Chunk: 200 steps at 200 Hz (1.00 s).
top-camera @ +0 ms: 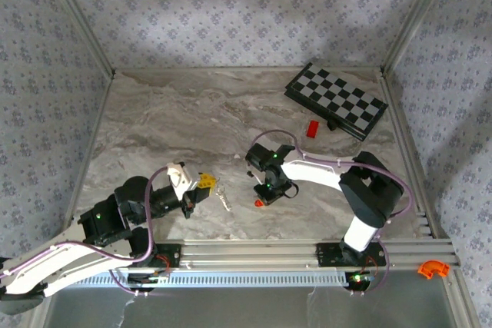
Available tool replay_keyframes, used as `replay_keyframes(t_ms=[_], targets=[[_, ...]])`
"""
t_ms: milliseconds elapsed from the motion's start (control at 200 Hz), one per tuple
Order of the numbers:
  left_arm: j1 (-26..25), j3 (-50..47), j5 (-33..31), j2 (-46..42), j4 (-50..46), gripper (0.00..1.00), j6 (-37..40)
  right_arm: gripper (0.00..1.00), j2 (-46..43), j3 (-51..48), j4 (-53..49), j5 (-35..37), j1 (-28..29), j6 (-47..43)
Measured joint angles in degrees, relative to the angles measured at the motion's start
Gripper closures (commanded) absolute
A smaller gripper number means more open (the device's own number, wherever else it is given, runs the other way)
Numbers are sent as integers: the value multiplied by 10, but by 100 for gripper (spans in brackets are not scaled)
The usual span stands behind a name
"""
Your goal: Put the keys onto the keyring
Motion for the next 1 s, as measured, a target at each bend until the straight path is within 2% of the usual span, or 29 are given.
replay_keyframes(t_ms=[295, 550, 750, 1000], targets=[[0, -3, 0, -3, 3, 100, 0, 96, -3, -6, 4, 0, 0, 1], [0, -6, 0, -3, 4, 100, 0, 100, -46, -61, 53, 3, -3, 9], [0, -6, 0, -3, 6, 100, 0, 100, -129, -152, 156, 8, -1, 22], [0, -6, 0, -3, 8, 100, 0, 100, -278, -260, 277, 33, 0, 29]])
